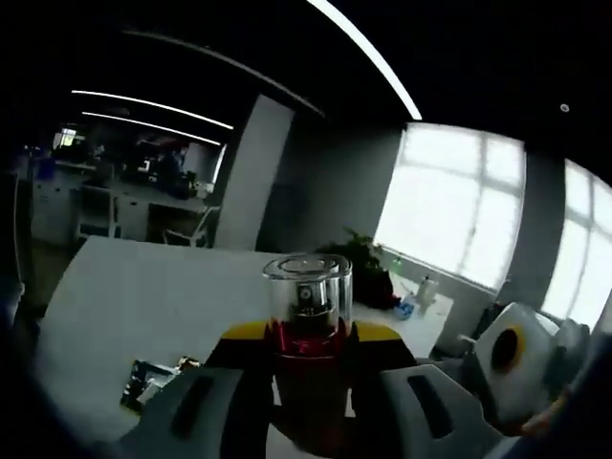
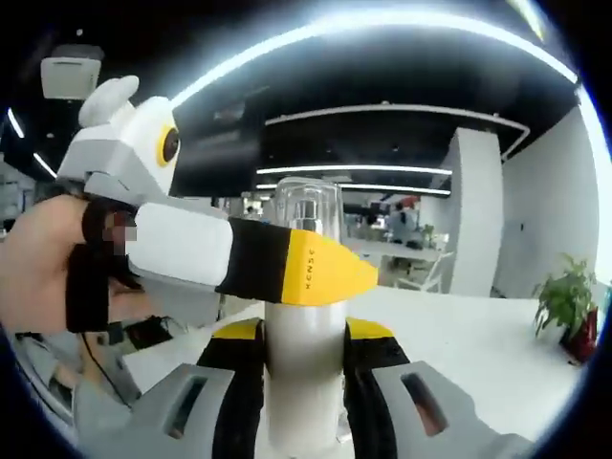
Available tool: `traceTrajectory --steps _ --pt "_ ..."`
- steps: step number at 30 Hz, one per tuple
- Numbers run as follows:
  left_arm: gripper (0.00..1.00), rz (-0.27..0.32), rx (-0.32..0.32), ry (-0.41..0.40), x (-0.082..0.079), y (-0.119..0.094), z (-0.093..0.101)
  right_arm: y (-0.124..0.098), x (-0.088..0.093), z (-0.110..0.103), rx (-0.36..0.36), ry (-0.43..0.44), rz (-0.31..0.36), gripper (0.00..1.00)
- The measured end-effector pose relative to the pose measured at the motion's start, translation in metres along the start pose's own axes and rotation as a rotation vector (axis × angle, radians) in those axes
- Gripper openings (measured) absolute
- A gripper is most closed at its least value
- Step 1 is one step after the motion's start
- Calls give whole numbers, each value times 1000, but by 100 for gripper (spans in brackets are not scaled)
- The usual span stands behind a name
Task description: Arrange the skincare products in the storage area until every visible bottle or jar stands upright without overlapping.
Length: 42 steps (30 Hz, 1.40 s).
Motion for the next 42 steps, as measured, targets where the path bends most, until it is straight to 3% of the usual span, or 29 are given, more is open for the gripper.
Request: traceTrajectory --steps 4,6,9,13,17,26,33,36,42 --pt "25 6 -17 37 1 0 3 1 0 2 17 -20 -7 32" --pt "25 10 -36 50 0 -2 0 4 2 0 -50 41 -9 30" --pt "26 6 -38 45 2 -2 -2 2 3 2 -50 -7 -19 29" --pt "26 5 -33 56 3 -3 -1 0 3 2 -77 20 -16 29" --pt "26 6 -14 54 2 -3 0 -2 2 4 -97 33 -12 28" --pt "27 -23 58 46 4 -4 7 -11 6 3 -180 150 5 28" --pt "27 -40 169 48 -1 -7 20 -17 4 8 -282 282 53 28" --pt "28 -55 267 72 -4 -10 27 -23 -1 10 -370 356 94 28" --pt "29 -81 443 112 -8 -14 36 -35 -10 9 -551 394 137 28"
Point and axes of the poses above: the point that each gripper's makers call its tool centre point, and the gripper's own axes: y roughly forward along the fingers, z roughly to its right, x roughly out of its underside, the point moved 3 cm from there along -y, roughly backward along the fingers, and after that the axes turned 1 degree about z, right-handed, at the moved point
